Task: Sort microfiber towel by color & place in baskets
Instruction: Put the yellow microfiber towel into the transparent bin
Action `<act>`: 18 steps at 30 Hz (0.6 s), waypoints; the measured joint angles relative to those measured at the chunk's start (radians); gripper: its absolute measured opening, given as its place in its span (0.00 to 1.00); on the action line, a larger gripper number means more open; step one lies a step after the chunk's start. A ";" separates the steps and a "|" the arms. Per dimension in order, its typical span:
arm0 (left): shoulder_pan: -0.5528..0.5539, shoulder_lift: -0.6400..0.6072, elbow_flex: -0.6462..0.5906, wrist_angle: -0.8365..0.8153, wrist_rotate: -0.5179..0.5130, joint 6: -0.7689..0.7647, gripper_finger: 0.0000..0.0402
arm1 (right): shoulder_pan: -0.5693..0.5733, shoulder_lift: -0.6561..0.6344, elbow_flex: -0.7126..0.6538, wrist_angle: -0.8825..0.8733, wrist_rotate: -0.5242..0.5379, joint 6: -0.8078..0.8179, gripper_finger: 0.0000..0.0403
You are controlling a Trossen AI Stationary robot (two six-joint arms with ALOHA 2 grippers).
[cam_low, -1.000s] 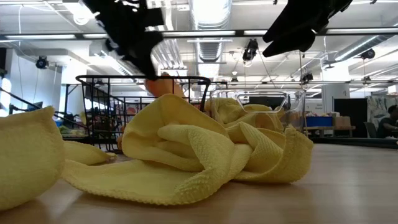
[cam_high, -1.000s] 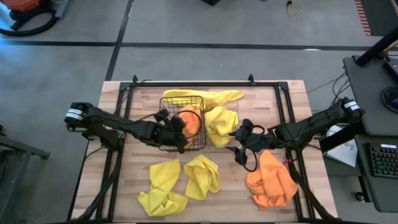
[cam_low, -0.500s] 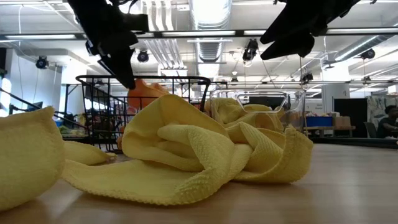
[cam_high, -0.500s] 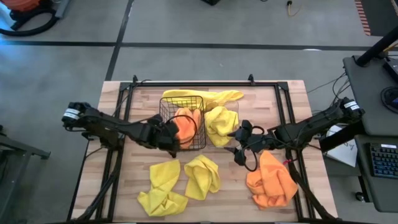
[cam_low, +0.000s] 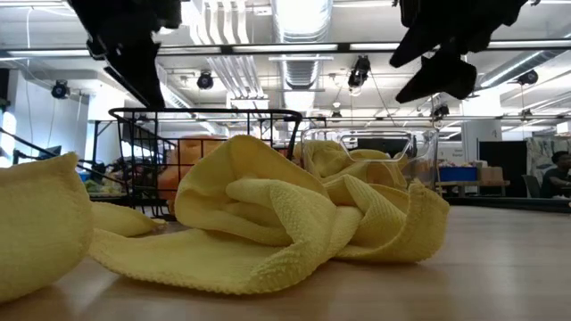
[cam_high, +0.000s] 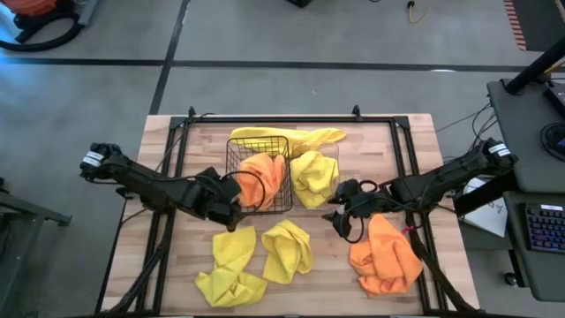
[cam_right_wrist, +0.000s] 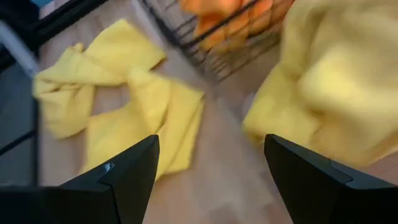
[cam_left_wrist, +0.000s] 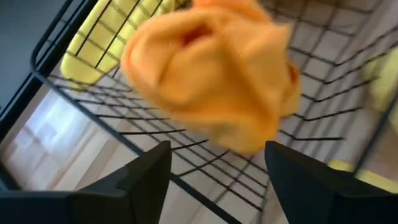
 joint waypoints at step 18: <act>-0.278 -0.015 0.000 0.229 -0.060 -0.049 0.62 | 0.291 0.098 0.037 0.232 0.237 -0.172 0.71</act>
